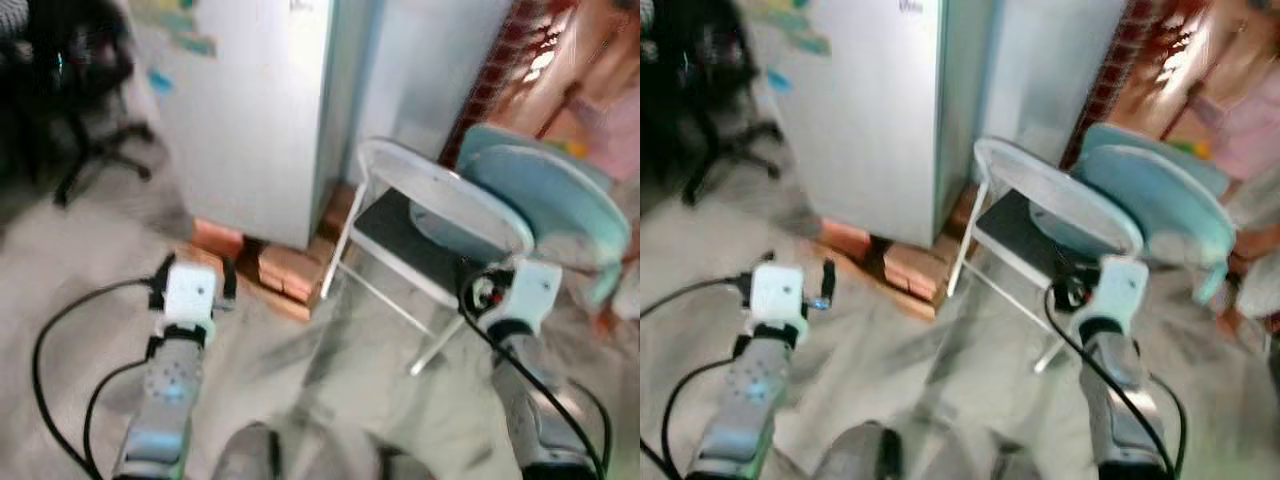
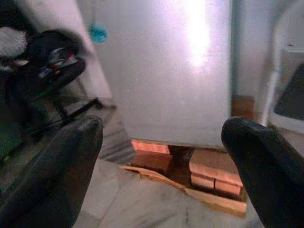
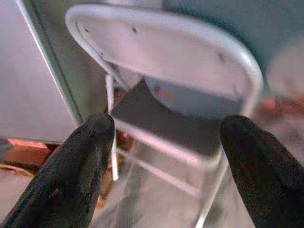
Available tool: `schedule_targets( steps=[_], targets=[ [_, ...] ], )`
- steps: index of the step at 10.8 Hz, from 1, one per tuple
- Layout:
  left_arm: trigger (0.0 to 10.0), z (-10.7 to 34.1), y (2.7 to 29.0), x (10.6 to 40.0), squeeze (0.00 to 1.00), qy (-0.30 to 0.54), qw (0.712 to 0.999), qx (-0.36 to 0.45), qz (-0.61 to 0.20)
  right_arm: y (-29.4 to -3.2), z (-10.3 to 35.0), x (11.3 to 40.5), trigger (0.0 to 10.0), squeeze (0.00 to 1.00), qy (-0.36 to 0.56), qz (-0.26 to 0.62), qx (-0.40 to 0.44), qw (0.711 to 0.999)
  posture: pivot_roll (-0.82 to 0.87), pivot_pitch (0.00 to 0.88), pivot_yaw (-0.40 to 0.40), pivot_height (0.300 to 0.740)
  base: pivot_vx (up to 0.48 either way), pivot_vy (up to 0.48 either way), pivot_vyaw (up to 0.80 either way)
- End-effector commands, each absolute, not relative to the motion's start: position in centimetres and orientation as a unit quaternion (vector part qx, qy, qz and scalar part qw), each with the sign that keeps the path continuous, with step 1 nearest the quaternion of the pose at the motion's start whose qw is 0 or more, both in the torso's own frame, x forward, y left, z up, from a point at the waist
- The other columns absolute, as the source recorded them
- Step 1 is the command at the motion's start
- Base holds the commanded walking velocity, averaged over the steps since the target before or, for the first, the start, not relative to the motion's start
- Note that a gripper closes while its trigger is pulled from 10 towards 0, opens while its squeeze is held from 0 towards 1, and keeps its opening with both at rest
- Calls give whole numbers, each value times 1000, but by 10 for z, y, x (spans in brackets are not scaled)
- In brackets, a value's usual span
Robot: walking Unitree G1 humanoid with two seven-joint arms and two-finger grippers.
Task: Restocking fridge
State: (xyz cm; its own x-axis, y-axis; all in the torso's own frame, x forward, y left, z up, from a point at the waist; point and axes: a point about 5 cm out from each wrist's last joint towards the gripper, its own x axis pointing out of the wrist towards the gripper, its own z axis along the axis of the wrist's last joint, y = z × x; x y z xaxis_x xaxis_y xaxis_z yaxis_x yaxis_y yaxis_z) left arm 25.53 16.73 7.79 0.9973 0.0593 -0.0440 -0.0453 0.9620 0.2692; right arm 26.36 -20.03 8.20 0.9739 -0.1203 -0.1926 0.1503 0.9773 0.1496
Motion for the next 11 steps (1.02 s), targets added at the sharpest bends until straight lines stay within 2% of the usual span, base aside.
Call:
schedule_targets(
  steps=[1,3,4,5,8,11],
  targets=[
    [10000,80,166,258,0,18,991,133,24,-198,86,262,10000,0,92,-70,82,990,144,84,-14,740,0,420,0],
    [10000,84,164,260,0,13,993,118,22,-191,87,255,10000,0,72,-68,64,993,152,73,-12,740,0,450,0],
    [10000,86,165,261,0,7,993,116,17,-199,76,251,10000,0,82,-120,98,984,146,78,-10,740,0,480,0],
    [10000,84,167,263,0,21,994,99,30,-205,78,252,10000,0,69,-151,98,981,143,79,-11,740,0,480,0],
    [10000,79,161,262,0,26,995,92,6,-216,78,248,10000,0,67,-154,33,985,120,55,-18,740,0,480,0],
    [10000,72,161,257,0,33,996,80,0,-207,63,241,10000,0,93,-138,53,985,111,27,-11,740,0,480,0]
  ],
)
